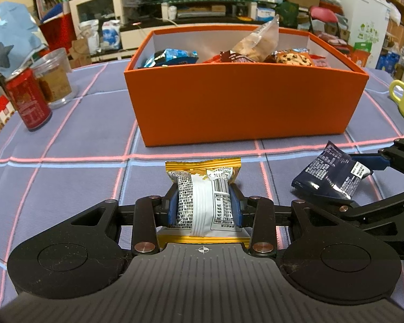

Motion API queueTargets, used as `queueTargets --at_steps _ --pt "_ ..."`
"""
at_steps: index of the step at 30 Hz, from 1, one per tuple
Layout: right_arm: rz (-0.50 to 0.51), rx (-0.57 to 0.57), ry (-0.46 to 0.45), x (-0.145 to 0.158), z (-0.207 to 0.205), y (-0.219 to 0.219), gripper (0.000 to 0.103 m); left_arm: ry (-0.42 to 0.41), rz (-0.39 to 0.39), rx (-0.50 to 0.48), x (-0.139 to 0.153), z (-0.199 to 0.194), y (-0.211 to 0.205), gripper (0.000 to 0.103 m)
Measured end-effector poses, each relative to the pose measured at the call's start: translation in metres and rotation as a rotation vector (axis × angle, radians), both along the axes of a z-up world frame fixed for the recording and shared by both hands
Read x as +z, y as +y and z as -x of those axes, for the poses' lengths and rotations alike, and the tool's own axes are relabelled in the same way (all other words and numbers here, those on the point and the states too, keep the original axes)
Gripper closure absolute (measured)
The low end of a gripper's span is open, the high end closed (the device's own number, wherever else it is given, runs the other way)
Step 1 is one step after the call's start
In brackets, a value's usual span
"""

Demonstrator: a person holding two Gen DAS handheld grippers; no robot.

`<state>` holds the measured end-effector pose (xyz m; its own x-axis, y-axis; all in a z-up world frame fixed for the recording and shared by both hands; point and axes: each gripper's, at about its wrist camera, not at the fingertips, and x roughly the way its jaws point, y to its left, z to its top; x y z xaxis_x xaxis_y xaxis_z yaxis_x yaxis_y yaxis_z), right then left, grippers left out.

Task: Organize snacks
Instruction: 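Lift both packs and carry them over the orange box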

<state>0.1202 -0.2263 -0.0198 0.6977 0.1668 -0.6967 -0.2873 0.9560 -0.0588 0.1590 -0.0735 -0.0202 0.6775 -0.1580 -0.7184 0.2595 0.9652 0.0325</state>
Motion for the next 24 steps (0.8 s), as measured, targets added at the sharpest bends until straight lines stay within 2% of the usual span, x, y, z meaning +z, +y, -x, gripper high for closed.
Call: queueTargets --at_steps 12,24 --pt "-0.020 -0.029 -0.018 0.010 0.003 0.000 0.032 -0.014 -0.005 0.006 0.003 -0.001 0.001 0.093" --pt "-0.086 -0.157 -0.074 0.040 0.014 -0.006 0.032 -0.072 -0.004 0.058 0.017 0.000 0.009 0.093"
